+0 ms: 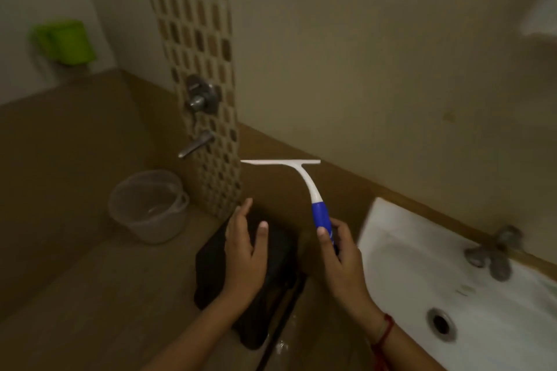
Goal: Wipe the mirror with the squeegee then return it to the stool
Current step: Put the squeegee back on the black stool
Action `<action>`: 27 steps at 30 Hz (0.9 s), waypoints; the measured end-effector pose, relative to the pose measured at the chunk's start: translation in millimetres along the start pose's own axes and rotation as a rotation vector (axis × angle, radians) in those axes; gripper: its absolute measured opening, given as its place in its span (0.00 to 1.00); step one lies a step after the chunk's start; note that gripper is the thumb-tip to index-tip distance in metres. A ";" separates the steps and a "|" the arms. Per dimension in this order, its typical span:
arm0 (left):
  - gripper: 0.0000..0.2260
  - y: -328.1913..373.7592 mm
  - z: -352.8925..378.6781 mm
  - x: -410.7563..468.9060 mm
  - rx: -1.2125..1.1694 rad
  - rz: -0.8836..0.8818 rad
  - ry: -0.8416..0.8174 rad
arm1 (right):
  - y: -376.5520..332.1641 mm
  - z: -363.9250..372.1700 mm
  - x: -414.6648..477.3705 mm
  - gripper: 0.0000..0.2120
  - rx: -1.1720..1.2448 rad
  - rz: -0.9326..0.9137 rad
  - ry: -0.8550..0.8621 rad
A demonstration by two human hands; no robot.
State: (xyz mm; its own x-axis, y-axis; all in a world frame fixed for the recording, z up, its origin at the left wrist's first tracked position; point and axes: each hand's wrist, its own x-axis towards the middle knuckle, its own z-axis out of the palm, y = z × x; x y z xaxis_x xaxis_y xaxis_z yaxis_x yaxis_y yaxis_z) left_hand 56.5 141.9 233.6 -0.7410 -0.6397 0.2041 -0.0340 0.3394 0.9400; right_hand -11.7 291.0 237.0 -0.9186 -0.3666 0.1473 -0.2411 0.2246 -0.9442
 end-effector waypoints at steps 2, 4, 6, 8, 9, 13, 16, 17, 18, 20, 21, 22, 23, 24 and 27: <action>0.21 -21.0 -6.2 -1.1 0.040 -0.067 0.019 | 15.6 19.7 6.8 0.15 0.002 0.073 -0.060; 0.21 -40.5 -10.9 -0.1 0.093 -0.108 0.027 | 31.6 36.1 14.0 0.16 -0.002 0.156 -0.111; 0.21 -63.2 -14.1 2.1 0.154 -0.145 0.013 | 49.6 53.2 22.8 0.16 -0.013 0.220 -0.160; 0.21 -86.4 -15.6 4.5 0.223 -0.154 -0.009 | 68.0 69.3 31.6 0.13 -0.036 0.271 -0.189; 0.21 -96.4 -15.9 5.0 0.254 -0.159 -0.022 | 76.4 75.6 35.7 0.12 -0.046 0.300 -0.200; 0.21 -142.5 -15.9 9.5 0.355 -0.188 -0.056 | 122.0 104.6 58.1 0.16 -0.139 0.397 -0.265; 0.22 -179.6 -16.9 16.9 0.476 -0.199 -0.104 | 157.9 125.4 72.8 0.16 -0.274 0.420 -0.311; 0.22 -191.6 -16.8 20.7 0.521 -0.210 -0.141 | 170.1 132.1 76.2 0.15 -0.336 0.417 -0.326; 0.23 -203.4 -17.0 25.3 0.576 -0.221 -0.193 | 181.9 138.9 78.6 0.15 -0.400 0.418 -0.341; 0.24 -224.1 -16.2 36.7 0.697 -0.226 -0.312 | 203.1 150.5 80.0 0.14 -0.517 0.424 -0.374; 0.25 -233.6 -14.9 43.3 0.742 -0.226 -0.357 | 213.6 156.4 79.7 0.13 -0.559 0.433 -0.392; 0.25 -241.8 -12.9 50.1 0.765 -0.227 -0.382 | 223.8 162.4 79.7 0.13 -0.581 0.449 -0.404; 0.25 -249.1 -10.9 56.3 0.775 -0.228 -0.389 | 232.3 168.8 79.9 0.13 -0.586 0.468 -0.410; 0.25 -255.0 -9.9 61.3 0.777 -0.229 -0.382 | 238.2 175.3 79.9 0.13 -0.584 0.482 -0.409; 0.25 -277.3 -3.5 64.3 0.775 -0.244 -0.334 | 257.0 191.7 82.0 0.12 -0.585 0.456 -0.392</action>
State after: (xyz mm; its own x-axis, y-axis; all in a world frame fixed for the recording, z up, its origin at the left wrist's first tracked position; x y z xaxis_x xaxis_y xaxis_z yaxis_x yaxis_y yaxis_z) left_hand 20.7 4.2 -13.0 -0.8072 -0.5613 -0.1829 -0.5729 0.6699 0.4723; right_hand -88.9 145.5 -50.0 -0.8160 -0.3896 -0.4270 -0.0952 0.8192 -0.5656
